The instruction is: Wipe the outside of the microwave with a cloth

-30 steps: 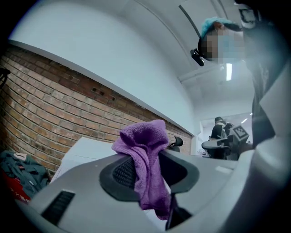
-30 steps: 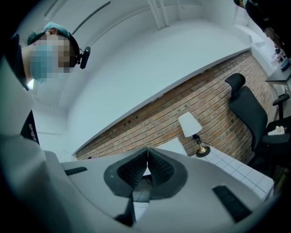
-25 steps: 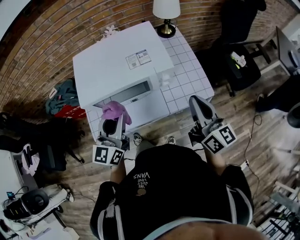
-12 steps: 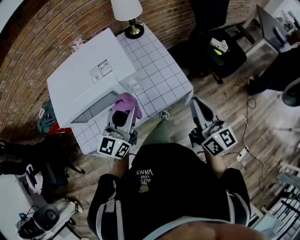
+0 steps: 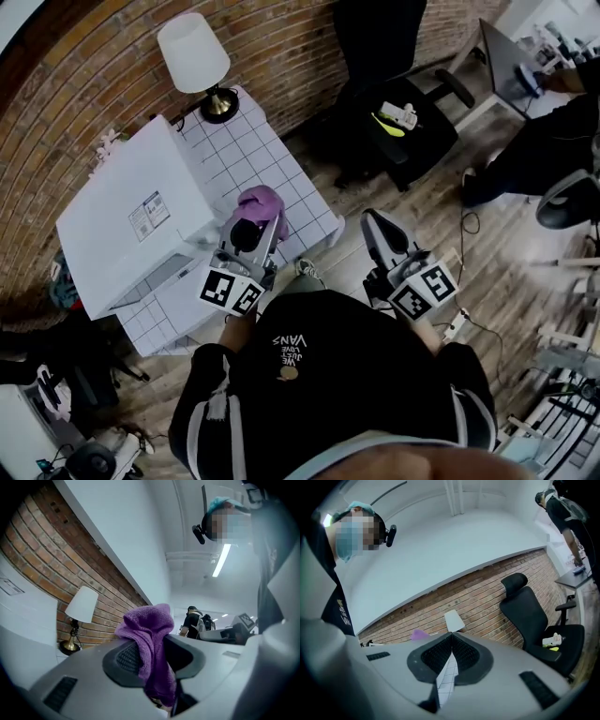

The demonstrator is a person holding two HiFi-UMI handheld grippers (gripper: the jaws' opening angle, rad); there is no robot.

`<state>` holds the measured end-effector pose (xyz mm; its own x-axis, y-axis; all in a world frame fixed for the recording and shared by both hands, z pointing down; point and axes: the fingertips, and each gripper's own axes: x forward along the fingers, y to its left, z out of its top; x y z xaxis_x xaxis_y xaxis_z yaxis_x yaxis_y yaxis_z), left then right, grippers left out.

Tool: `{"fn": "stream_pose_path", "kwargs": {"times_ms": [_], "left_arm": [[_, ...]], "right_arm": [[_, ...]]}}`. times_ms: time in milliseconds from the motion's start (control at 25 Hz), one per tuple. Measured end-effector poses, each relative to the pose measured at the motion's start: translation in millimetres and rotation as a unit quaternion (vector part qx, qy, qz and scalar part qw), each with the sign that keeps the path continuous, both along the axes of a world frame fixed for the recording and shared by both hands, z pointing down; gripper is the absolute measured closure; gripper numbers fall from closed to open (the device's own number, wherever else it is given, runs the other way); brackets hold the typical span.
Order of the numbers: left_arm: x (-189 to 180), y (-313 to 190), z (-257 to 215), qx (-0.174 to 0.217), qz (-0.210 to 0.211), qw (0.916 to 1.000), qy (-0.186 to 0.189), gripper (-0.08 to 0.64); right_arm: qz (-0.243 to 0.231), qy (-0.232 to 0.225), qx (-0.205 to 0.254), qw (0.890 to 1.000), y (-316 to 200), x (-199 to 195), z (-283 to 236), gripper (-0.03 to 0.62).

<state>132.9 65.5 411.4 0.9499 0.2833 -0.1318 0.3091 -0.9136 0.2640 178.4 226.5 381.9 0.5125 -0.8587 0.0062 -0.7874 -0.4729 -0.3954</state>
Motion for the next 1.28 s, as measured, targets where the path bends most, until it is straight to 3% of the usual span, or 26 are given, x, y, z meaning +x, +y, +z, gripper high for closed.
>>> {"fn": "stream_pose_path", "kwargs": {"times_ms": [160,360,600,760,880,960,1080,1280], "left_arm": [[38,8,-2,-0.022,0.014,0.9996,0.003,0.428],[61,8,-8,-0.046,-0.002,0.9989,0.001,0.428],[64,-20,-2,-0.059,-0.084,0.9947,-0.007,0.428],[68,-40,8,-0.066,-0.159,0.9851,-0.013,0.428],[70,-52,9,-0.084,-0.237,0.9679,-0.010,0.428],[68,-55,12,-0.108,-0.290,0.9510,-0.004,0.428],[61,-59,21,-0.164,-0.357,0.9195,0.019,0.428],[43,-63,31,-0.257,-0.426,0.8631,0.086,0.428]], "right_arm": [[-0.009,0.008,-0.006,1.000,-5,34,-11,0.592],[-0.041,0.002,0.000,0.999,-25,66,-15,0.592],[-0.143,-0.007,0.002,0.990,-83,100,-11,0.592],[-0.217,-0.009,0.004,0.976,-115,123,-9,0.592],[-0.289,-0.014,-0.004,0.957,-138,138,-7,0.592],[-0.336,-0.016,-0.010,0.942,-153,147,-6,0.592],[-0.392,-0.013,-0.010,0.920,-169,156,-7,0.592],[-0.453,-0.017,-0.011,0.891,-188,165,-5,0.592]]}}
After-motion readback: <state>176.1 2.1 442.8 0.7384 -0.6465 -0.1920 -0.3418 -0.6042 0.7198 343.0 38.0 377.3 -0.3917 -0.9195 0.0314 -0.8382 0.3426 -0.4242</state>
